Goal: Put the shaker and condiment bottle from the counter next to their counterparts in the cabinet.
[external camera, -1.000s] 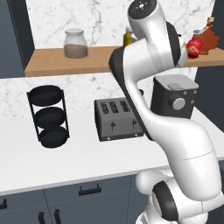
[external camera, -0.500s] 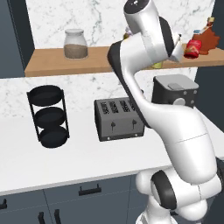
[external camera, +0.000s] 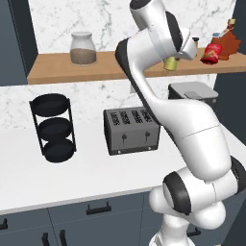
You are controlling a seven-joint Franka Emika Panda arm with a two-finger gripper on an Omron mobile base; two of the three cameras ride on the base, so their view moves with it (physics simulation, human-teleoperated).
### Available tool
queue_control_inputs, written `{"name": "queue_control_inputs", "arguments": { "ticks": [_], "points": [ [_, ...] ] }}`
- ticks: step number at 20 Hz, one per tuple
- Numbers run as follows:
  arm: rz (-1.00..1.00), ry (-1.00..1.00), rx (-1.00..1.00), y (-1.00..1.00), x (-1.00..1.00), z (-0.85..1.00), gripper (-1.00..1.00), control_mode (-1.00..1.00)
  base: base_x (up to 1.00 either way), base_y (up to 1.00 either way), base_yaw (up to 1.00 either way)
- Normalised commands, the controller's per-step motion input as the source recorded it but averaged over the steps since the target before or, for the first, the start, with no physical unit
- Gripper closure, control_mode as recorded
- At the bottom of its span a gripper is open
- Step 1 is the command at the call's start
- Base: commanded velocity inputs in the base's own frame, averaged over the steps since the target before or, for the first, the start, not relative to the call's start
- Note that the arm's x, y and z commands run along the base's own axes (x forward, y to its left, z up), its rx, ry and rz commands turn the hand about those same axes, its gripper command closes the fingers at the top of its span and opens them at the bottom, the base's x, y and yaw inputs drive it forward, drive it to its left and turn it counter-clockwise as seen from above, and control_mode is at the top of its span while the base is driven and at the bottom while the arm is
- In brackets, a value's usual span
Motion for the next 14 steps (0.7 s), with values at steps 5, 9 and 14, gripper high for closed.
{"name": "queue_control_inputs", "arguments": {
  "ticks": [5,9,14],
  "points": [
    [0.0,0.0,-0.05,-0.07,0.0,-0.14,1.0,-1.0,0.0,0.0,0.0],
    [0.01,0.0,-0.04,-0.11,0.14,-0.13,1.0,-1.0,0.0,0.0,0.0],
    [0.03,0.0,-0.01,-0.17,0.29,-0.01,1.0,-1.0,0.0,0.0,0.0]
  ]
}}
